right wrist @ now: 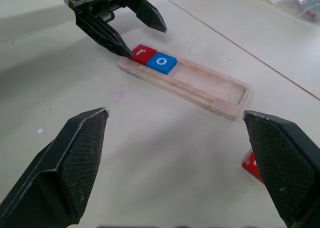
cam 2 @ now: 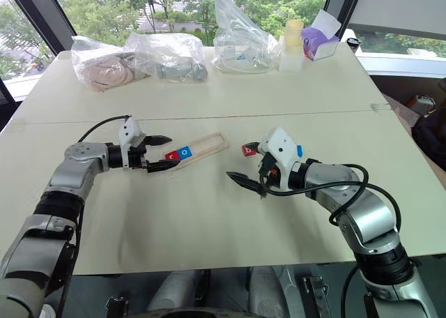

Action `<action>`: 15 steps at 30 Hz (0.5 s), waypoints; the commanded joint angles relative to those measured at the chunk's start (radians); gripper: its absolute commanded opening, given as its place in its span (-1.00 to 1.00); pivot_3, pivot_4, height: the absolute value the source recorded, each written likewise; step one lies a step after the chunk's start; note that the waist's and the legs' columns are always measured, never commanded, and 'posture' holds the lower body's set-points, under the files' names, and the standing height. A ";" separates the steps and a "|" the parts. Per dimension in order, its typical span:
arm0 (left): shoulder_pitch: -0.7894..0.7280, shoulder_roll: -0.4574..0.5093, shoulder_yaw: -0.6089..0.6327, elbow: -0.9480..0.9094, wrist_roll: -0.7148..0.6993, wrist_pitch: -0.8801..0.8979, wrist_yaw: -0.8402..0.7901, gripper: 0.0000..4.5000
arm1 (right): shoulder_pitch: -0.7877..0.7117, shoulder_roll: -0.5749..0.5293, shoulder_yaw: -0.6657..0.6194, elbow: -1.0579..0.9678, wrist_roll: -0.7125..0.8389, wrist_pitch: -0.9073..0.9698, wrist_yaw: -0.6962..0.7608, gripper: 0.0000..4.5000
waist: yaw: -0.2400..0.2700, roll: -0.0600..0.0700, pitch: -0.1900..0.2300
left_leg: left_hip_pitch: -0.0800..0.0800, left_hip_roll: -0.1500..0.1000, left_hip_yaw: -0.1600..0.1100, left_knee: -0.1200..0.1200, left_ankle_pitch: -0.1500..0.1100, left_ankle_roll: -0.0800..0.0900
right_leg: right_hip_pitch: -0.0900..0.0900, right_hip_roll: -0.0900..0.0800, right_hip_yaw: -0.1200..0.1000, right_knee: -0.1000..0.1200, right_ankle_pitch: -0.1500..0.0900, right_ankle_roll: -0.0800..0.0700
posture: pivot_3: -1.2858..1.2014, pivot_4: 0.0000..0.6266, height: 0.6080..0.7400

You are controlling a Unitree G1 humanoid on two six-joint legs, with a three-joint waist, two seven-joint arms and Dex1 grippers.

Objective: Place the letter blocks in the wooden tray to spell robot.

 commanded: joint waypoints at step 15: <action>-0.060 -0.054 -0.004 0.244 0.125 -0.211 0.006 1.00 | -0.004 0.015 -0.014 -0.077 0.021 0.025 -0.050 0.98 | 0.005 0.000 0.000 | 0.000 0.000 0.000 0.002 0.000 0.000 | 0.000 0.000 0.000 0.003 0.000 0.001 | 0.03 -0.52 1.00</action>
